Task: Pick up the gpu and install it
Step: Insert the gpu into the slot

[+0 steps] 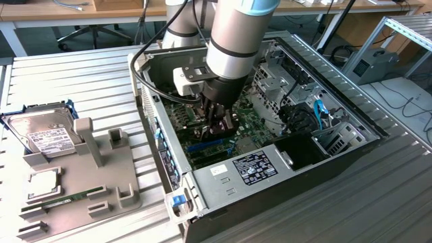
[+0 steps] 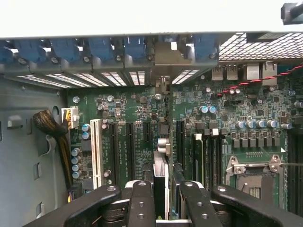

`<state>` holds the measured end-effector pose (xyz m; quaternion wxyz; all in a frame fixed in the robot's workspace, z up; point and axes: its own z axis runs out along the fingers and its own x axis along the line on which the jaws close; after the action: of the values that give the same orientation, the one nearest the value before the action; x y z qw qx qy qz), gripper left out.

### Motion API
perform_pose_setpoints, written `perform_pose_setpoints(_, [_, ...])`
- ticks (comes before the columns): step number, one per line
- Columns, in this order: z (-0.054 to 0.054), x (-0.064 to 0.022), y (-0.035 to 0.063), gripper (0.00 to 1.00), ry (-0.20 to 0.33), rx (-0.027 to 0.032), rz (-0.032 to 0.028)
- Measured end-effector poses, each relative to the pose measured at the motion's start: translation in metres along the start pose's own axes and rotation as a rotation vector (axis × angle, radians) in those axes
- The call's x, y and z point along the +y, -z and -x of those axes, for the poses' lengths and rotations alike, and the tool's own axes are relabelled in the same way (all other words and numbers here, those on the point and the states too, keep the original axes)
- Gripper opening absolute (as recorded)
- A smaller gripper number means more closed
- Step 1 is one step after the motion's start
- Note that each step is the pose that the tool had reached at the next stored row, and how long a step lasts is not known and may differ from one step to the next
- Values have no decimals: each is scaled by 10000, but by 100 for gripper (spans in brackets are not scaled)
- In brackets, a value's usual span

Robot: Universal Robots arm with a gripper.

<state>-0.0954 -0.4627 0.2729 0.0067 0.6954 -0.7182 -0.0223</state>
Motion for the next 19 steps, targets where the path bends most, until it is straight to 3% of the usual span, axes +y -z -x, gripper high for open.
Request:
perform_pose_setpoints(8, [-1,-3,-61,26,0,2,1])
perform_pose_setpoints(19, [13,-3,-66,26,233,9,4])
